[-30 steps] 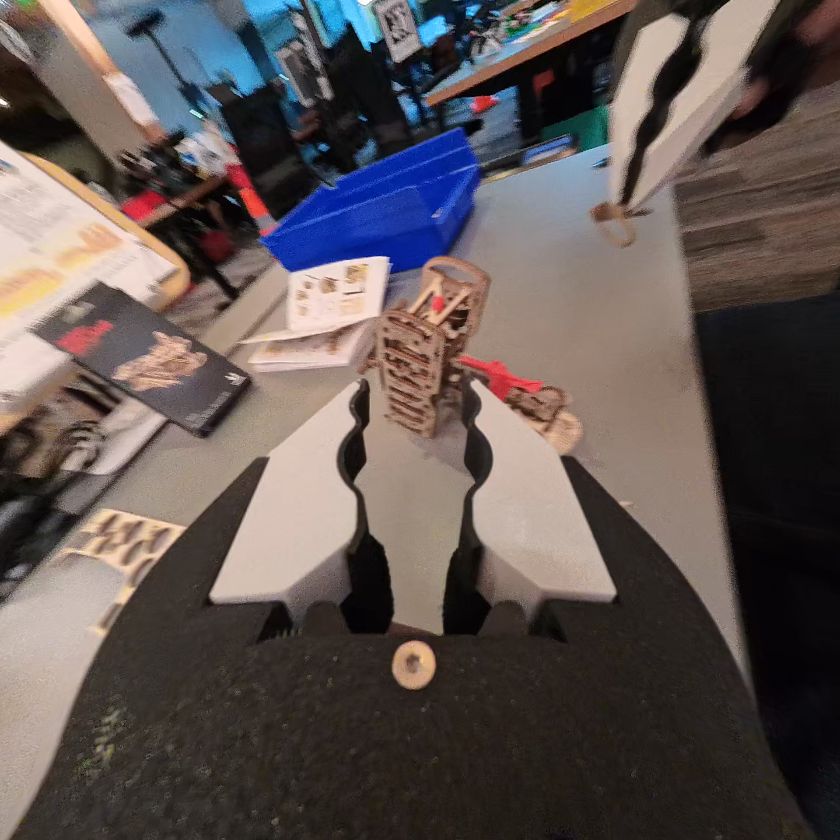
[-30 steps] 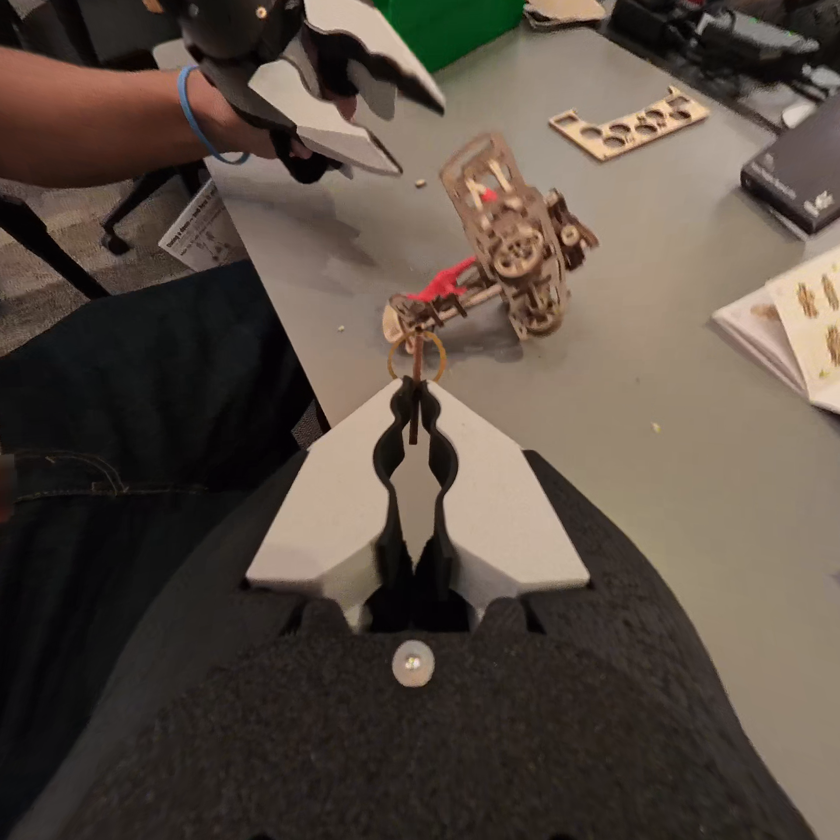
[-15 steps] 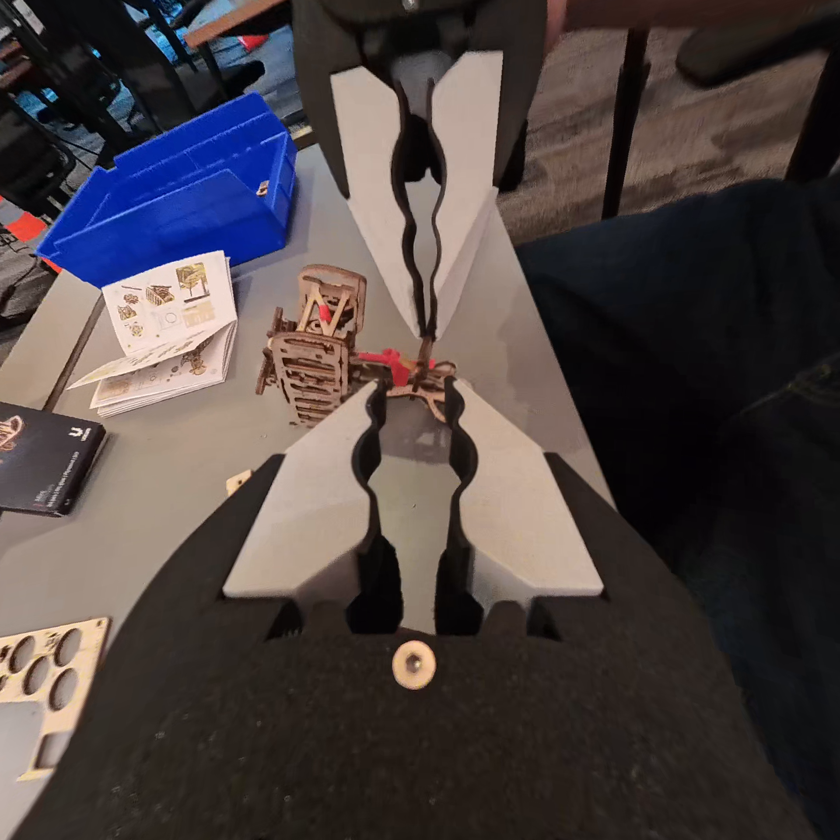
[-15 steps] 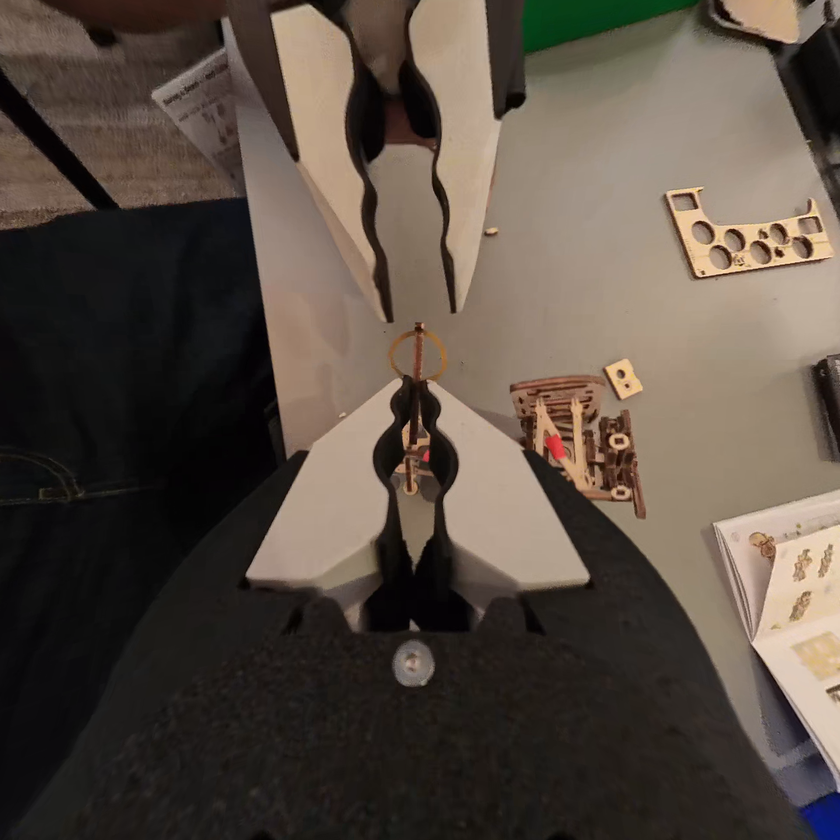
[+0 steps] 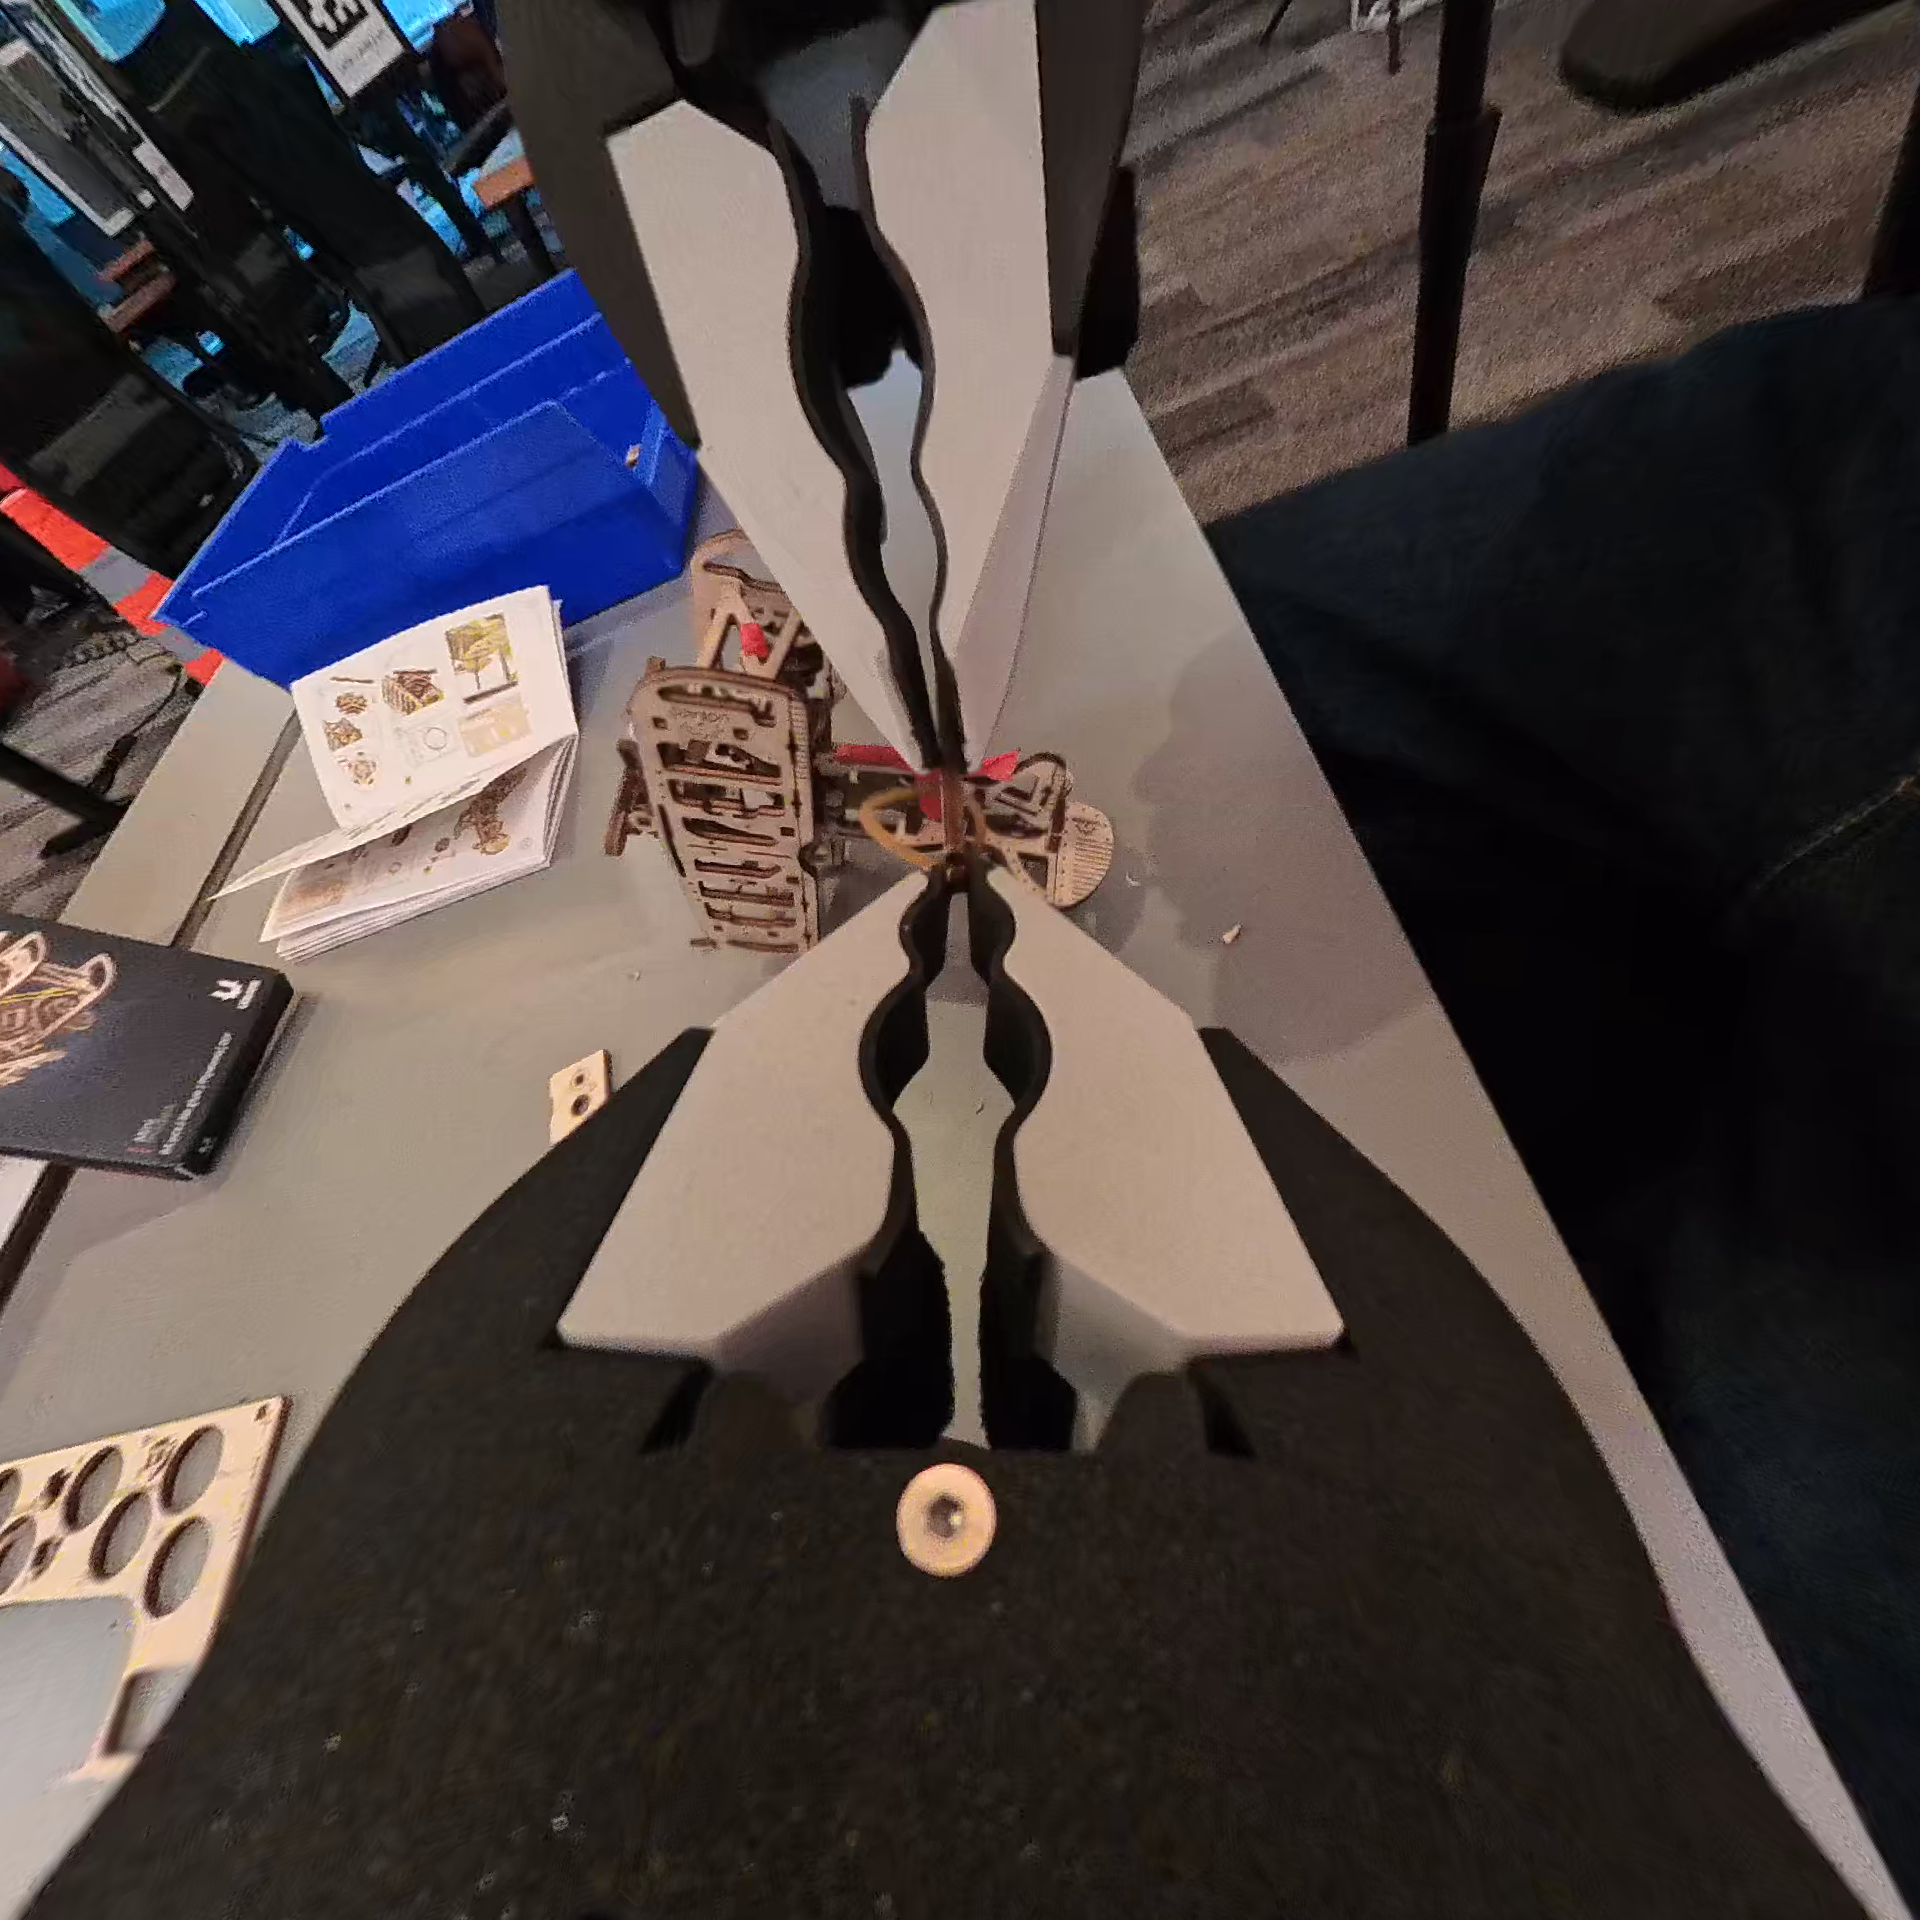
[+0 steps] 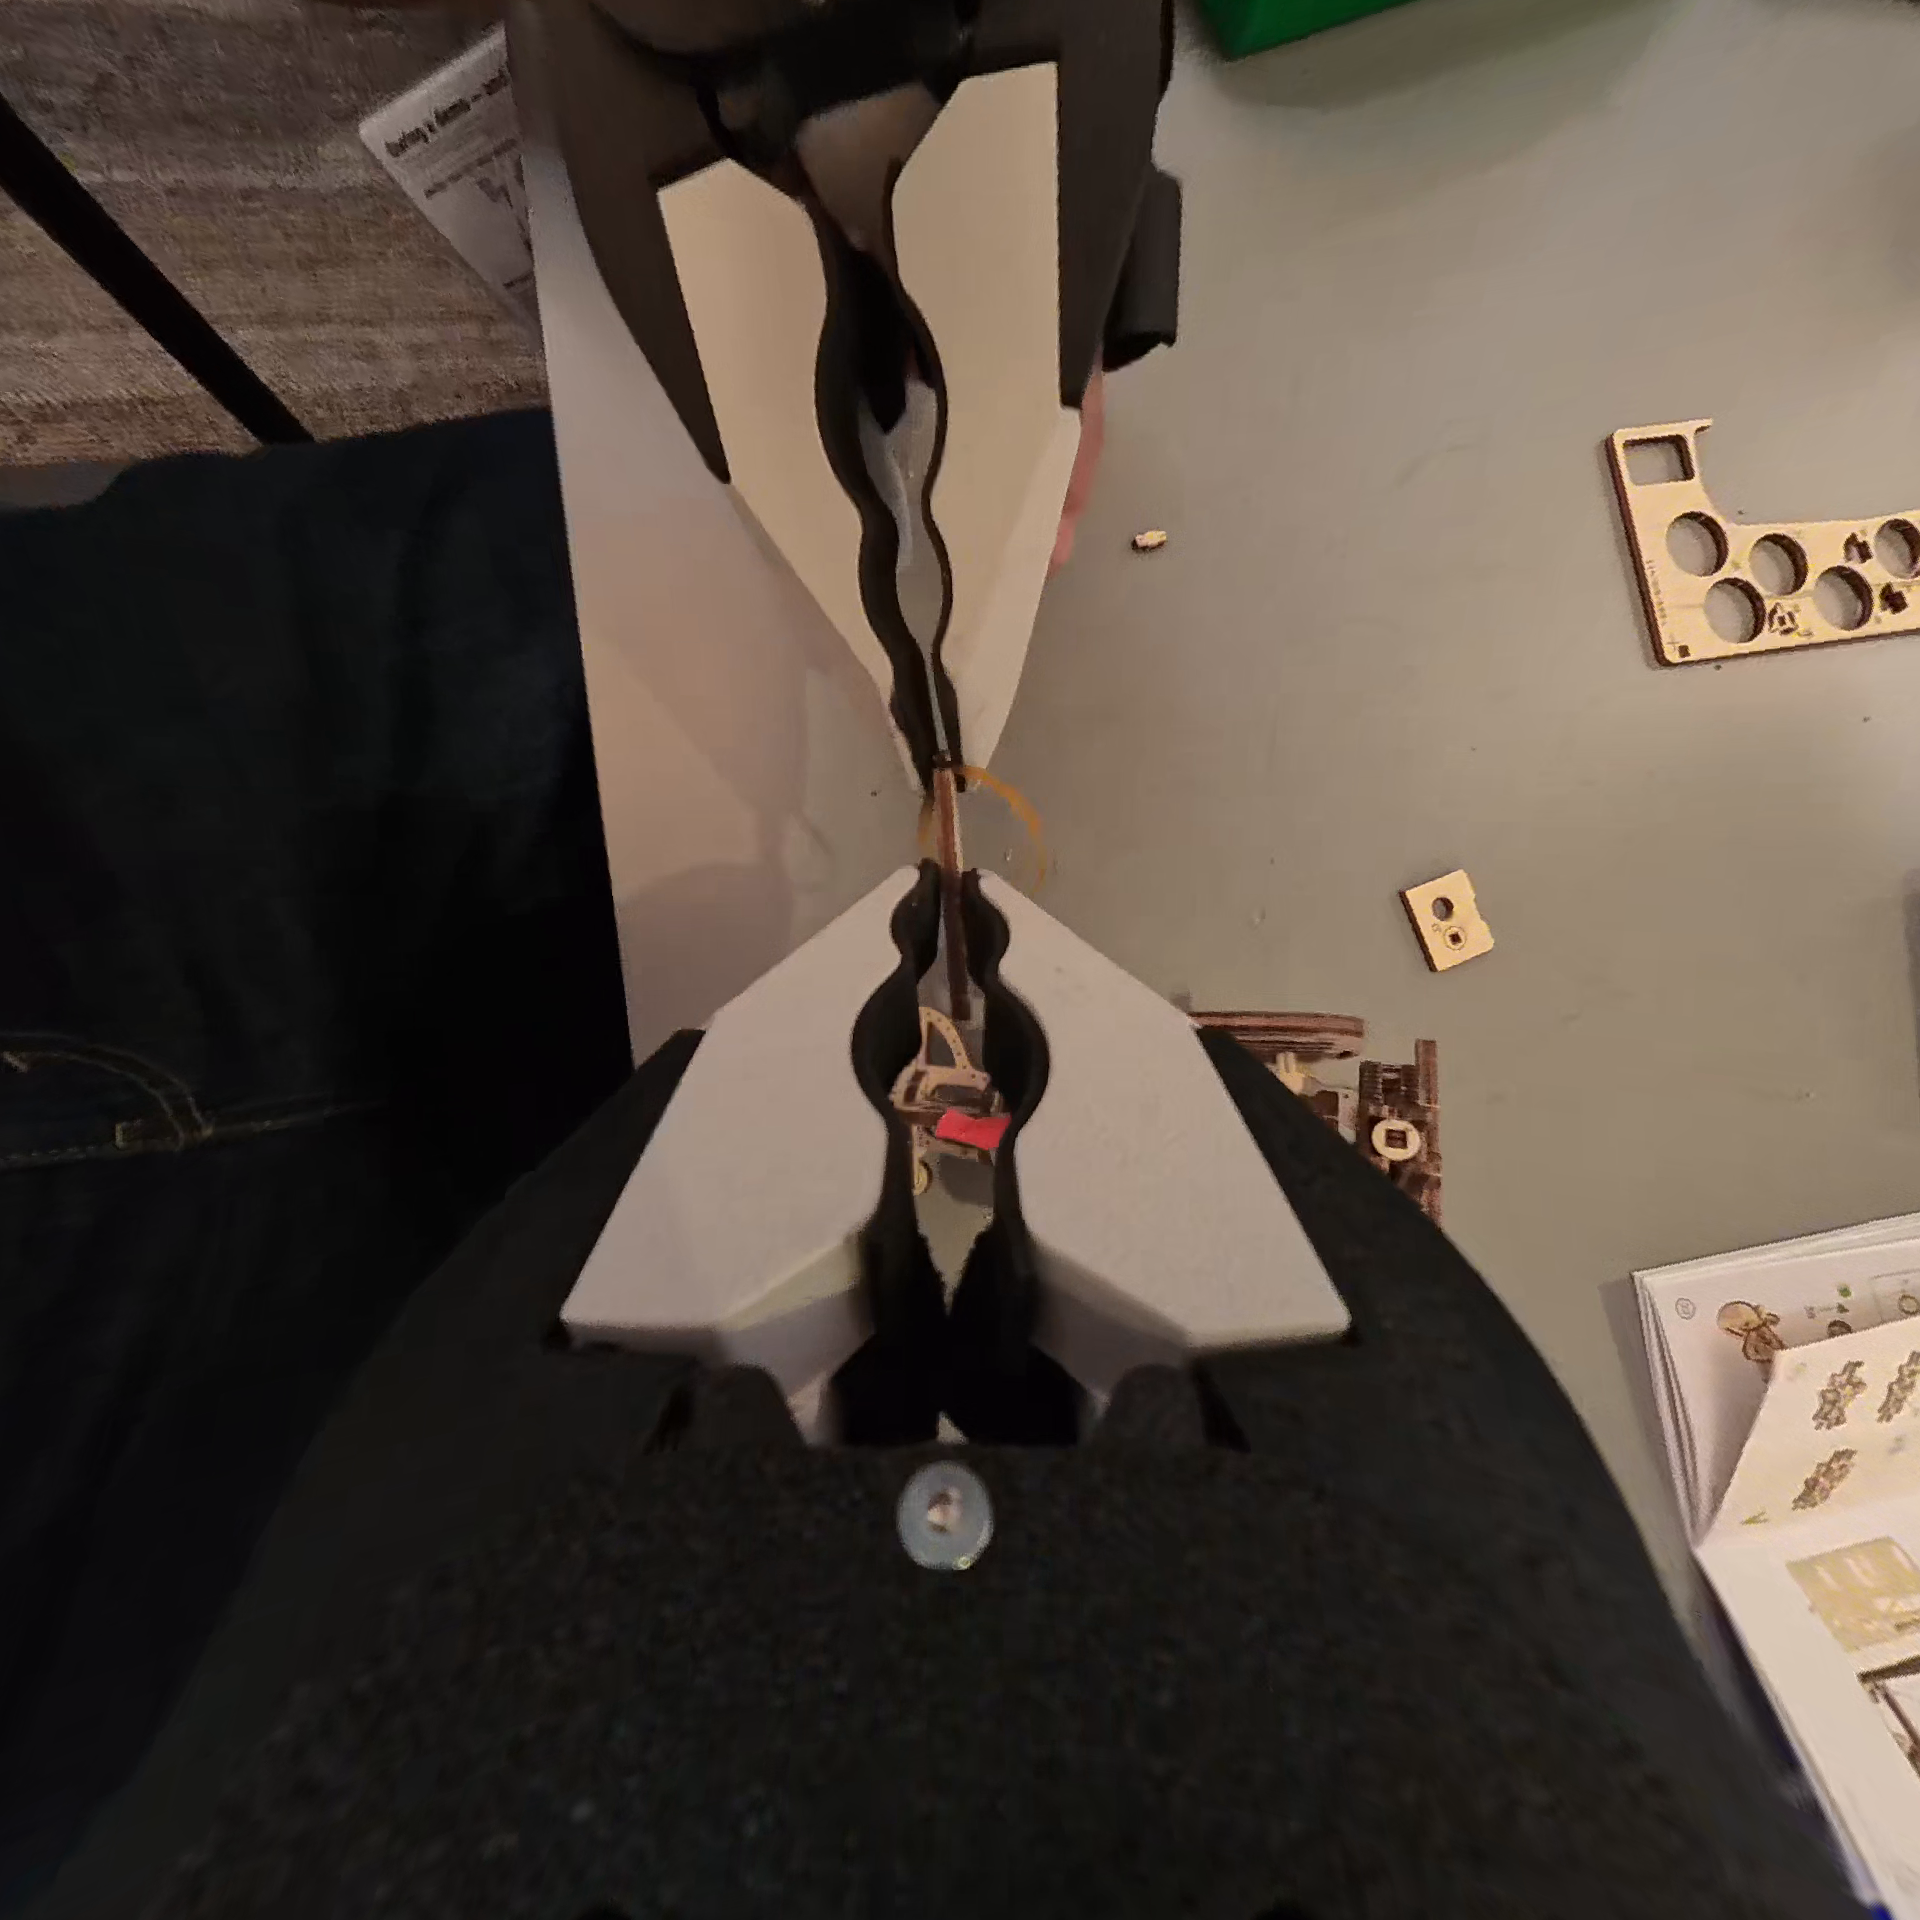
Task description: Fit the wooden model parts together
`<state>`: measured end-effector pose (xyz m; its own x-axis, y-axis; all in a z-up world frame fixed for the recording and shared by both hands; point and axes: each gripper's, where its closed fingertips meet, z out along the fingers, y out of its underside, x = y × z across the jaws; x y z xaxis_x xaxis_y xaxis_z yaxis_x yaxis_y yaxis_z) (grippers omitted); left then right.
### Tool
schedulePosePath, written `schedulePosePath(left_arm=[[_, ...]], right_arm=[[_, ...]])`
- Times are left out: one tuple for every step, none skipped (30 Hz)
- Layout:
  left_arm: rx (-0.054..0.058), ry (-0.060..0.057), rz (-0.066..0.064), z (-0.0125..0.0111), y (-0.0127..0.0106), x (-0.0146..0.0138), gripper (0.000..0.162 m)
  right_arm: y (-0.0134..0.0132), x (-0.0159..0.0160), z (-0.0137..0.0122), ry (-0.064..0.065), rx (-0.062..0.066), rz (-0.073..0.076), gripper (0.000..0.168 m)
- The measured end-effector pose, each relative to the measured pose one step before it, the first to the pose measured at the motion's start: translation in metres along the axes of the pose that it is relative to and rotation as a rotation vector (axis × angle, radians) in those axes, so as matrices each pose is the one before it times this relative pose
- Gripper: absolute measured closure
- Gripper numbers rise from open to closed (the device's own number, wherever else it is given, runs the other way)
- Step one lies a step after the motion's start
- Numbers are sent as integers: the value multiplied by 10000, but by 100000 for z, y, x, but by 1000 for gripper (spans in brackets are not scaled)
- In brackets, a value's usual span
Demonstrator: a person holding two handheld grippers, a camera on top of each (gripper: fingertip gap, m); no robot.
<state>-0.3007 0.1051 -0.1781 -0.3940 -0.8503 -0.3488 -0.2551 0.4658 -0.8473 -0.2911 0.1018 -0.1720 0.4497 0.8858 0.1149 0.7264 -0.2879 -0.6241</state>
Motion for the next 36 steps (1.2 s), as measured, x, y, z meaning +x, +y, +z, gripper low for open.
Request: schedulePosePath(left_arm=[[229,80,-94,11,-92,-44,162],[264,17,-79,-2,-120,-178,162],[132,109,-108,32,131,-152,162],[82,59,-122,19,264,-309,162],[91,6,-73,-16,323,-441,161],[72,15,-107,-36,334,-505,161],[64,158,-154,-1,292,-301,161],[10,53,-134,56,273,-417,161],[-29,96,-38,79,252,-257,161],[-126,-26,107,36,289,-378,161],[-146,-151,209,-14,250,-546,161],[-131,4,129,-10,226,-363,161],[-76,1,56,-13,150,-427,161],[9,-20,64,12,63,-505,161],[39,51,-25,56,-4,-423,162],[120,93,-43,114,-104,-300,162],[108,21,-31,159,-105,-333,162],[95,-9,75,175,-83,-283,162],[11,164,64,218,64,70,162],[-24,90,53,221,132,17,162],[-18,-28,119,182,164,-97,162],[7,58,42,128,146,45,162],[43,24,-25,59,54,16,162],[41,-41,12,-8,48,-68,162],[-36,35,22,-13,158,36,161],[-22,-96,55,-64,115,-167,162],[7,-69,40,-63,117,-150,162],[-6,74,-66,-14,159,29,162],[-13,-12,-29,9,199,-77,162],[-24,-21,-5,70,240,-98,162],[8,101,-51,109,143,71,162],[40,28,-22,151,-1,-17,162],[109,10,32,128,-217,-15,162],[58,163,9,132,-215,210,162],[52,30,41,116,-240,48,162],[-10,3,69,128,-139,19,162]], right_arm=[[-187,-39,-171,-81,261,203,162],[-241,-133,-256,-146,303,299,150],[51,41,-469,-23,140,376,138],[310,269,-772,126,114,281,136],[373,350,-982,197,243,252,137],[361,276,-1097,147,379,232,141],[428,285,-1097,156,423,208,146],[592,416,-1013,233,374,195,149],[718,522,-875,283,292,122,151],[618,633,-748,354,327,9,154],[318,641,-630,370,490,-45,156],[49,583,-487,313,593,-47,158],[-178,578,-321,273,646,13,162],[-229,529,-108,167,579,41,162],[-69,501,113,105,373,58,162],[132,450,276,55,191,-11,162],[305,413,370,39,58,-124,162],[380,232,436,-56,-28,-212,160],[262,149,427,-56,-20,-194,161],[76,24,392,-115,54,-92,161],[32,-162,335,-212,40,-73,160],[106,-54,238,-128,-33,-151,160],[260,104,129,22,-122,-182,160],[299,70,17,29,-109,-144,161],[197,-16,-93,-12,4,-14,161],[180,5,-168,3,67,46,161],[230,20,-204,10,56,82,161],[273,89,-178,43,23,83,161],[251,151,-132,83,12,95,161],[185,43,-75,12,33,109,161],[157,-66,13,-59,1,93,162],[201,-41,110,-21,-75,9,162],[229,-55,170,-5,-129,-65,162],[163,-92,201,-19,-119,-103,162],[50,-137,180,-21,-81,-110,162],[-88,-160,136,-40,-2,-82,162]])
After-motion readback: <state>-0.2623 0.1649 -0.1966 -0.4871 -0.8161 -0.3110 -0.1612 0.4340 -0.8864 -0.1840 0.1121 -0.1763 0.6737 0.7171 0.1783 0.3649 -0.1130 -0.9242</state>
